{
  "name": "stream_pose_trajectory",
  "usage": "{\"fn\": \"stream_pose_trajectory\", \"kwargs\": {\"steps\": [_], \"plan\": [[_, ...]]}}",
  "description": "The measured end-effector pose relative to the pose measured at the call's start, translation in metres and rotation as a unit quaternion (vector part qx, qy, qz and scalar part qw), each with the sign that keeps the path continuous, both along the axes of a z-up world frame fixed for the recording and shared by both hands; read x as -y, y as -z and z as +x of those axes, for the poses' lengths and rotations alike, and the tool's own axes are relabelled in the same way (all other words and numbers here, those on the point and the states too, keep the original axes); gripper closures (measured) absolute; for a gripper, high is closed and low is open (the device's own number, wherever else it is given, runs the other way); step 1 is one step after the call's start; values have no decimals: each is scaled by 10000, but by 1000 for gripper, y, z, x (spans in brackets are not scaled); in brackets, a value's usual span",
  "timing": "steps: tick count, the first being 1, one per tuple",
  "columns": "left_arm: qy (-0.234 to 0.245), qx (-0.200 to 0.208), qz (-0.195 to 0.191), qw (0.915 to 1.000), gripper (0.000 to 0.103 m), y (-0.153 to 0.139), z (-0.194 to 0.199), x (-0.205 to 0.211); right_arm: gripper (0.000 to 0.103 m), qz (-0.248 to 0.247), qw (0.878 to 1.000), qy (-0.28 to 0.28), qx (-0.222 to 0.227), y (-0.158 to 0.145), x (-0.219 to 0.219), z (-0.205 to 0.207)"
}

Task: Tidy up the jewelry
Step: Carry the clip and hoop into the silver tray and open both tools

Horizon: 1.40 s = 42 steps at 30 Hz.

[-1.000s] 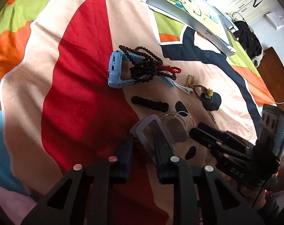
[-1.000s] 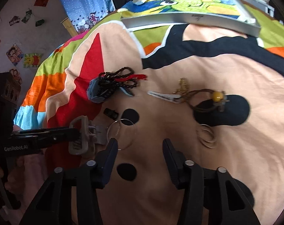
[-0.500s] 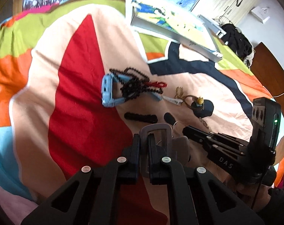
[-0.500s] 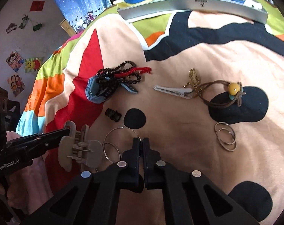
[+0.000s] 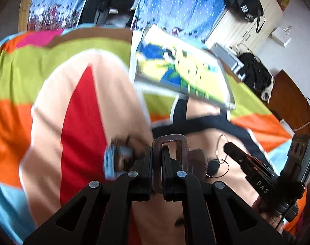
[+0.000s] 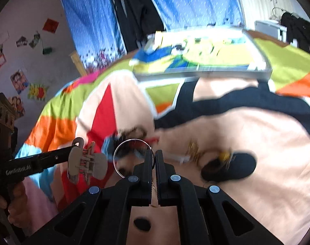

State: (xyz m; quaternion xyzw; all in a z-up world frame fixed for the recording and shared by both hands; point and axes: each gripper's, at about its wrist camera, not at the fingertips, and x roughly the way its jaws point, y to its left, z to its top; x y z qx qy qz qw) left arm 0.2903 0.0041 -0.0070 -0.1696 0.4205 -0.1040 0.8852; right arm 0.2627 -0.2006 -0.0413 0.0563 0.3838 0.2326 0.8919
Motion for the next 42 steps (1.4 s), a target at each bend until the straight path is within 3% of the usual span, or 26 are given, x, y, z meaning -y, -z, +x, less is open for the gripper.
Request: {"fn": "stream_pose_trajectory", "kwargs": {"steps": [6, 10, 18, 27, 28, 29, 30, 32, 33, 37, 40, 42], "plan": [[59, 526, 246, 9983, 98, -23, 79, 15, 99, 229, 9976, 436, 497, -37, 19, 65], [55, 675, 267, 9973, 98, -21, 133, 23, 99, 349, 9937, 773, 736, -48, 31, 124], [-2, 300, 330, 9990, 98, 15, 207, 38, 99, 588, 9886, 1248, 596, -24, 51, 208], [-92, -195, 553, 9982, 95, 46, 220, 40, 98, 386, 9891, 1423, 39, 13, 62, 224], [-115, -215, 567, 9981, 93, 48, 219, 39, 98, 366, 9890, 1431, 2, 15, 64, 224], [-124, -227, 574, 9980, 83, 48, 217, 39, 98, 350, 9891, 1431, -13, 15, 66, 223], [-142, -236, 588, 9979, 65, 47, 215, 40, 98, 314, 9893, 1428, -24, 16, 67, 222], [-265, -128, 557, 9980, 47, 44, 207, 38, 96, 235, 9895, 1423, -31, 17, 69, 218], [-276, -82, 515, 9983, 46, 40, 203, 38, 94, 212, 9896, 1420, -25, 17, 70, 216], [-232, 183, 651, 9974, 36, 22, 184, 42, 66, 142, 9894, 1445, 101, 10, 73, 207], [-193, 547, 811, 9950, 32, 4, 164, 47, 60, 119, 9893, 1430, 276, -2, 72, 195], [-198, 793, 827, 9932, 19, -8, 147, 49, 48, 101, 9888, 1423, 445, -11, 72, 185]]}}
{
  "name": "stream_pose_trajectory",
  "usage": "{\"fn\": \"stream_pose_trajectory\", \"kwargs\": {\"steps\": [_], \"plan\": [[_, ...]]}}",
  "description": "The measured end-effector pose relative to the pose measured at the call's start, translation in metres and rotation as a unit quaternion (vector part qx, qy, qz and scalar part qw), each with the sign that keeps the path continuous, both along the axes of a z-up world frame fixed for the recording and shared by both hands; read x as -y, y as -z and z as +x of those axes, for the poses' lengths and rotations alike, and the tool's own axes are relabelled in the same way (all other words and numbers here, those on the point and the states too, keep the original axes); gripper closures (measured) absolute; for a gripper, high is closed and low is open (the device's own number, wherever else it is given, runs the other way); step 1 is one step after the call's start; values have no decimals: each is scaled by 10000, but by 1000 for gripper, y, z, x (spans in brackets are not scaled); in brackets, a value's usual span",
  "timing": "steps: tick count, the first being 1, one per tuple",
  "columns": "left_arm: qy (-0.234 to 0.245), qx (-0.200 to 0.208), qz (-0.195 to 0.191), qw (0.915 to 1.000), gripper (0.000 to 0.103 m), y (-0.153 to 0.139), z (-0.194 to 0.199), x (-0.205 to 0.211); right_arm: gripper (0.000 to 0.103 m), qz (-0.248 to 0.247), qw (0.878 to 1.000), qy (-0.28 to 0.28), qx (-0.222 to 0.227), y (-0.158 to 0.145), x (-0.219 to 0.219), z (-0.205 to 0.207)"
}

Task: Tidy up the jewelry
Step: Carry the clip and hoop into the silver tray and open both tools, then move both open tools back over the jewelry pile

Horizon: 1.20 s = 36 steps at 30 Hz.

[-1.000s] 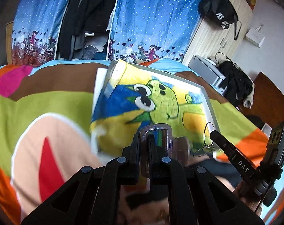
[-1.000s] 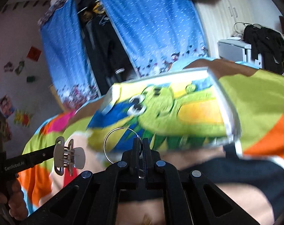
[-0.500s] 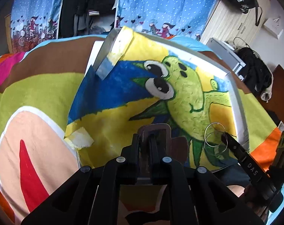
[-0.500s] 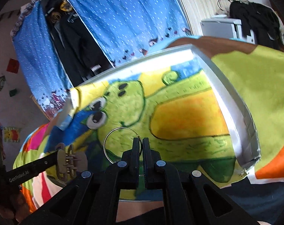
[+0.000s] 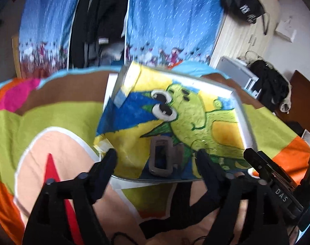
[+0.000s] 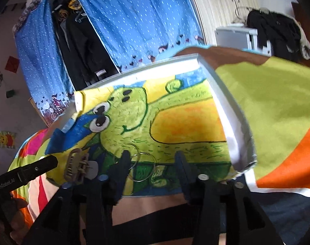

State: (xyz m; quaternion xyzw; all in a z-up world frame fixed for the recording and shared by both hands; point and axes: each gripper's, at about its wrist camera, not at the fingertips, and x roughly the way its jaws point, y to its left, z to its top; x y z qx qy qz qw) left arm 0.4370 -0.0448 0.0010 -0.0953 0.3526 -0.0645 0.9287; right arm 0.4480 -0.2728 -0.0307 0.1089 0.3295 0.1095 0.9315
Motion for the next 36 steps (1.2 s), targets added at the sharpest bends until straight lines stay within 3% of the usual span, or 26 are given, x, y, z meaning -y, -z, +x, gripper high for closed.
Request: {"fn": "stream_pose_trajectory", "kwargs": {"steps": [2, 8, 13, 18, 27, 36], "plan": [[-31, 272, -61, 9996, 15, -13, -19, -1, 35, -14, 9996, -45, 272, -13, 0, -16], [-117, 980, -39, 9951, 8, -53, -78, -5, 12, -158, 9934, -160, 1121, -57, -1, -74], [-222, 1461, 65, 9890, 5, -73, -130, -11, 0, -194, 9852, -215, 1688, -83, 2, -126], [-299, 1746, 245, 9839, 2, -83, -181, -16, 0, -235, 9765, -191, 2136, -98, 3, -177], [-231, 1948, 507, 9793, 2, -79, -254, -20, 0, -146, 9708, -133, 2390, -100, 4, -249], [-80, 1577, 598, 9856, 2, -53, -301, -38, 0, -300, 9758, 4, 2166, -84, 6, -307]]}}
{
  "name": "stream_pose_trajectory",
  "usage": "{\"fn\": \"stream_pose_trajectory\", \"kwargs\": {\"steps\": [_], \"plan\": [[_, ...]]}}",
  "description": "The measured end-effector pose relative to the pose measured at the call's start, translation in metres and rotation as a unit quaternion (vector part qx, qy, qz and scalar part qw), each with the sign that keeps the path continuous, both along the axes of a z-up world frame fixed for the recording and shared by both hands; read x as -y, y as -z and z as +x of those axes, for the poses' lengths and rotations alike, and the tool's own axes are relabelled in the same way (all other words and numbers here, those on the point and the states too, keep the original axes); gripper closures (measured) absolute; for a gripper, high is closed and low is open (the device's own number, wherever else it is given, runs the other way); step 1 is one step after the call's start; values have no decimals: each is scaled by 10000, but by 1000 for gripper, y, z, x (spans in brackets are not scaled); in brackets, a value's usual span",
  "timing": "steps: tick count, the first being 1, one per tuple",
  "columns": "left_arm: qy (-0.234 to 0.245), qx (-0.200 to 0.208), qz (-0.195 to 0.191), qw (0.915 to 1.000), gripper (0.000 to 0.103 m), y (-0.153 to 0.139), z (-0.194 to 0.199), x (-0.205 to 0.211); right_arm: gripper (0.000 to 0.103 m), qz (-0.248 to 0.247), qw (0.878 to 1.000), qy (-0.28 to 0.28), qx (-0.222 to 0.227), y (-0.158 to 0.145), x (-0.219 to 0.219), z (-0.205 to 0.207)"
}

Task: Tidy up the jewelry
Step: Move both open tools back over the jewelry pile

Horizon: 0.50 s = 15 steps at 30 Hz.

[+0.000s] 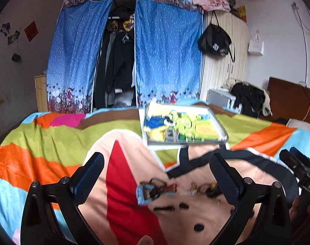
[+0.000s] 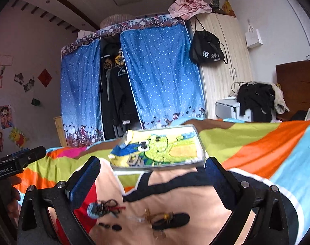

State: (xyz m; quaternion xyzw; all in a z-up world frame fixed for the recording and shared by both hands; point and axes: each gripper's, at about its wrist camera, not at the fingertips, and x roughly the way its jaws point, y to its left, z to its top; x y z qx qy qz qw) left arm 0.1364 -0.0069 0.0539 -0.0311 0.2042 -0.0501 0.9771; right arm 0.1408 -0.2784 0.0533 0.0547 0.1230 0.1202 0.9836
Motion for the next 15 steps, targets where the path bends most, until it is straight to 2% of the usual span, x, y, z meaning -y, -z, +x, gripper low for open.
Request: {"fn": "stream_pose_trajectory", "kwargs": {"steps": [7, 11, 15], "plan": [[294, -794, 199, 9962, 2, 34, -8, 2, 0, -104, 9971, 185, -731, 26, -1, -24], [519, -1465, 320, 9873, 2, 57, 3, 9, 0, -215, 9923, 254, -1190, 36, -7, -25], [636, -2099, 373, 9749, 2, 79, 19, 14, 0, -318, 9836, 309, -1746, 53, -10, -18]]}}
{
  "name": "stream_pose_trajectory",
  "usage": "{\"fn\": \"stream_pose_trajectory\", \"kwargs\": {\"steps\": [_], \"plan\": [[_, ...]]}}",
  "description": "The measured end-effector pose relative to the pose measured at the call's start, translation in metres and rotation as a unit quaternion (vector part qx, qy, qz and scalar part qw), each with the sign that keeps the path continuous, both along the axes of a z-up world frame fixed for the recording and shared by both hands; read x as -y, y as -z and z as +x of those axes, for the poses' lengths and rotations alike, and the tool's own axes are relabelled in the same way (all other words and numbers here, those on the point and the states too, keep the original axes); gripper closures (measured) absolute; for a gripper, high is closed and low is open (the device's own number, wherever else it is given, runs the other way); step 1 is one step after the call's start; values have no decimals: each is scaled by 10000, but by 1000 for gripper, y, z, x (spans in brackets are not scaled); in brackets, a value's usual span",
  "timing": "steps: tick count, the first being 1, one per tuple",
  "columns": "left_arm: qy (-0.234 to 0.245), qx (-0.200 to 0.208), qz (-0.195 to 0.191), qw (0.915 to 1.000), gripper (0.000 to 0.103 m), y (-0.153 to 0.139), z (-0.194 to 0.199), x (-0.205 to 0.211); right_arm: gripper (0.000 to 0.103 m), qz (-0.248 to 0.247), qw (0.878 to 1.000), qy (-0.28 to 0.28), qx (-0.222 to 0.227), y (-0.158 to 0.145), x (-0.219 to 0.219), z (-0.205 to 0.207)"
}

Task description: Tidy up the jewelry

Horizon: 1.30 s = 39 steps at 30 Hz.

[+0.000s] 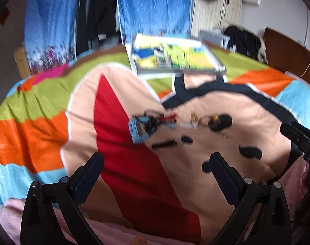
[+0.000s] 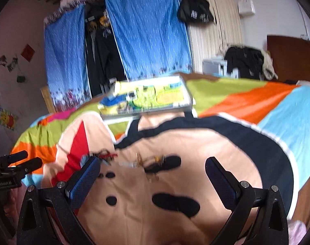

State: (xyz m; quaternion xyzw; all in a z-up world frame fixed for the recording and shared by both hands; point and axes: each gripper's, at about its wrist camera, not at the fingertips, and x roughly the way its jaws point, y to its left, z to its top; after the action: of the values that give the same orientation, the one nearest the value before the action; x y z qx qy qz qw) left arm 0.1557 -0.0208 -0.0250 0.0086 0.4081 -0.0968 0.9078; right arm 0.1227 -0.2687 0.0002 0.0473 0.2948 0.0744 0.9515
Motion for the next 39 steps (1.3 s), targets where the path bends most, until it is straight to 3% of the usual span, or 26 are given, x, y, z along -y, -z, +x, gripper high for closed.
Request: {"fn": "stream_pose_trajectory", "kwargs": {"steps": [5, 10, 15, 19, 24, 26, 32, 36, 39], "plan": [[81, -727, 5, 9973, 2, 21, 24, 1, 0, -6, 9971, 43, -763, 21, 2, 21], [126, -1265, -88, 9918, 2, 37, 52, 1, 0, 249, 9853, -54, -1692, 48, 6, 48], [142, -1603, -57, 9870, 3, 57, 83, 4, 0, 626, 9691, -230, -2374, 69, 11, 76], [209, -1708, -86, 9850, 7, 72, 101, 5, 0, 629, 9631, -320, -2598, 81, 14, 98], [217, -1689, -244, 9851, 36, 82, 112, 2, 1, 465, 9608, -393, -2703, 97, 11, 120], [226, -1675, -301, 9852, 43, 84, 113, 4, 11, 360, 9600, -423, -2743, 104, 7, 126], [431, -1621, -198, 9856, 60, 92, 119, 14, 29, -61, 9629, -709, -2604, 112, -13, 132], [484, -1595, -171, 9859, 80, 97, 122, 19, 38, -263, 9619, -834, -2589, 121, -23, 140], [455, -1566, -203, 9864, 87, 99, 124, 17, 47, -283, 9590, -868, -2683, 130, -26, 146]]}}
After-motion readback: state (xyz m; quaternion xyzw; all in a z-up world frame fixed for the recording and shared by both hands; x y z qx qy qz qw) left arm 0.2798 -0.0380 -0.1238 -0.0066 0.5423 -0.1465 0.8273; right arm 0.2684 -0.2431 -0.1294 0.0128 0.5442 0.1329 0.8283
